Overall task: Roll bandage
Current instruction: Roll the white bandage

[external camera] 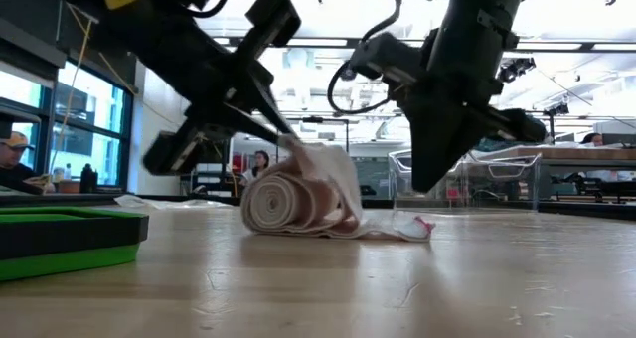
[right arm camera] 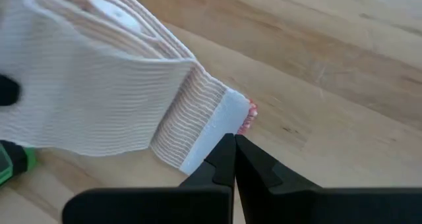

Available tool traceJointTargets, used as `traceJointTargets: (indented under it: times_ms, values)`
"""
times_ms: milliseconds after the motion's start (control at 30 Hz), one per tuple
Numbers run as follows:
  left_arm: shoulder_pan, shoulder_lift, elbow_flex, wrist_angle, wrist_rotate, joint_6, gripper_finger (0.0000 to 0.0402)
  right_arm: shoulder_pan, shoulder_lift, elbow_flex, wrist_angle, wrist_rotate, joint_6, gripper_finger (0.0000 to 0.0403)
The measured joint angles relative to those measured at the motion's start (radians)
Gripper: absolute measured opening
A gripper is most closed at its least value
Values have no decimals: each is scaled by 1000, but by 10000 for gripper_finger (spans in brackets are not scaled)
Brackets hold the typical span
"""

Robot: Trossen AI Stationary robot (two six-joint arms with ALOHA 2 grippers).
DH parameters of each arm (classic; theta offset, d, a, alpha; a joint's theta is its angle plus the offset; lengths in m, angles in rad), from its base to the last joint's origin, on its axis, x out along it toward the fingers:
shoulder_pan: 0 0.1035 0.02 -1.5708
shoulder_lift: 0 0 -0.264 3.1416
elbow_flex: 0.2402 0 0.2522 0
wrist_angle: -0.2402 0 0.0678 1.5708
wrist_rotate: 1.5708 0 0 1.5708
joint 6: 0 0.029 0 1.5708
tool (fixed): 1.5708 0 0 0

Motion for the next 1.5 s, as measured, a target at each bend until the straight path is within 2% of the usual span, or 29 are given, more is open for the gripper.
traceJointTargets:
  times_ms: [200, 567, 733, 967, 1200, 1333, 1500]
  values:
    - [3, 40, 0, 123, -4, -9, 12, 4, -12, 0, -13, 4, -4, 0]
    - [3, 74, 0, 144, 1, -27, 14, 7, -12, -1, -11, 4, -7, 0]
    - [1, 115, 9, 244, 5, -27, 15, 7, -12, -1, -11, 4, -7, 0]
    - [24, 210, 90, 258, 129, -3, 15, 5, -19, -2, -26, -1, -8, 0]
    - [65, 206, 111, 270, 198, 105, 17, 5, -39, -2, -59, 10, -8, 0]
    - [73, 208, 111, 258, 266, 146, 36, 5, -53, -2, -77, 27, -19, 0]
    - [61, 208, 111, 258, 270, 158, 86, 5, -64, -2, -114, 30, -27, 0]
